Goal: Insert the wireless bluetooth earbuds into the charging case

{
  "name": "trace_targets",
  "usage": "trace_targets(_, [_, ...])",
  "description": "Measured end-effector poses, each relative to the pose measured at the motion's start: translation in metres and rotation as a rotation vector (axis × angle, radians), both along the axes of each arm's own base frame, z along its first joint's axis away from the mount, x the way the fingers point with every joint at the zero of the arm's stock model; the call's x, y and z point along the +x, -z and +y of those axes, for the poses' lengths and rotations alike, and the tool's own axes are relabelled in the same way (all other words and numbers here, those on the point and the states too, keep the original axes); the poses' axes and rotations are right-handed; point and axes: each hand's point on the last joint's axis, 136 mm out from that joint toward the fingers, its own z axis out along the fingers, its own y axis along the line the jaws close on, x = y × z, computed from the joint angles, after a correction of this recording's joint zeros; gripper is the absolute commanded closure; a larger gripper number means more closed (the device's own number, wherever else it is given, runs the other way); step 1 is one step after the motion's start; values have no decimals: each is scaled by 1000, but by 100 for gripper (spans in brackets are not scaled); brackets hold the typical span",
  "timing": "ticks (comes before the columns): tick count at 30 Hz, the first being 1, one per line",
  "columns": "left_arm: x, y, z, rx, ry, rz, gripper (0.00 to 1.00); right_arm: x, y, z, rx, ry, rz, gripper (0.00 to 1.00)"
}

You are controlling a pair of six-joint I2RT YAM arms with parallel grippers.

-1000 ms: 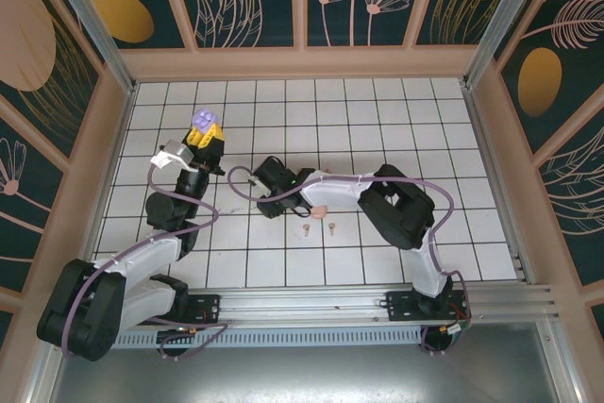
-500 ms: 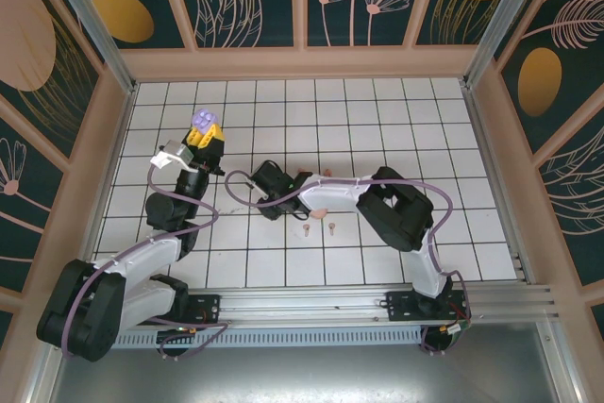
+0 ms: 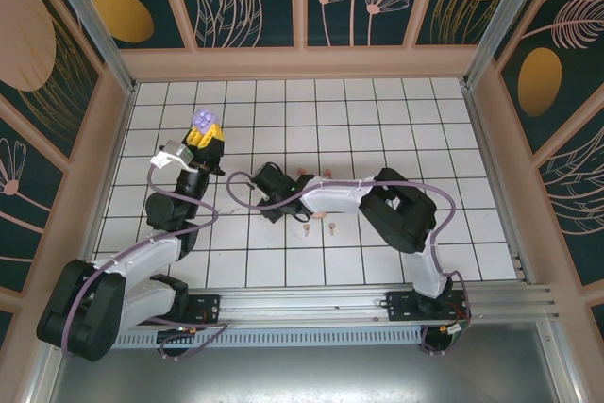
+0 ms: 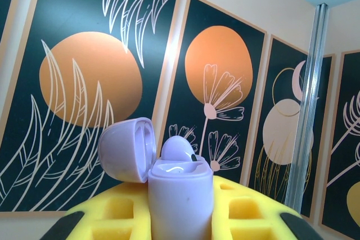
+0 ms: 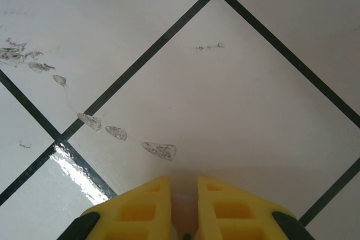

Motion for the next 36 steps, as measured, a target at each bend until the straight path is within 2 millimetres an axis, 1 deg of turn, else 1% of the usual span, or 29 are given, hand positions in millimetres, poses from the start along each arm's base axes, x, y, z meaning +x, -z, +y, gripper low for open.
trace_targets(4, [0, 0, 0, -3, 2, 1, 100, -3, -2, -6, -9, 3, 0, 89])
trace_targets(7, [0, 0, 0, -5, 3, 2, 100, -3, -8, -9, -3, 9, -3, 89])
trace_targets(10, [0, 0, 0, -5, 4, 2, 100, -2, -21, -12, 14, 23, -22, 89])
trace_targets(13, [0, 0, 0, -5, 4, 3, 100, 2, -38, -16, 43, 45, -42, 89])
trace_targets(18, [1, 4, -3, 10, 17, 19, 100, 11, -70, -30, 94, 84, -82, 89])
trace_targets(22, [2, 9, -11, 38, 50, 39, 100, 20, -102, -41, 147, 120, -126, 89])
trace_targets(27, [0, 13, -22, 73, 107, 44, 100, 26, -144, -52, 213, 149, -181, 89])
trace_targets(30, [-4, 14, -29, 94, 147, 40, 100, 29, -173, -57, 256, 162, -217, 89])
trace_targets(36, [-7, 21, -42, 132, 221, 42, 100, 32, -244, -57, 371, 167, -302, 89])
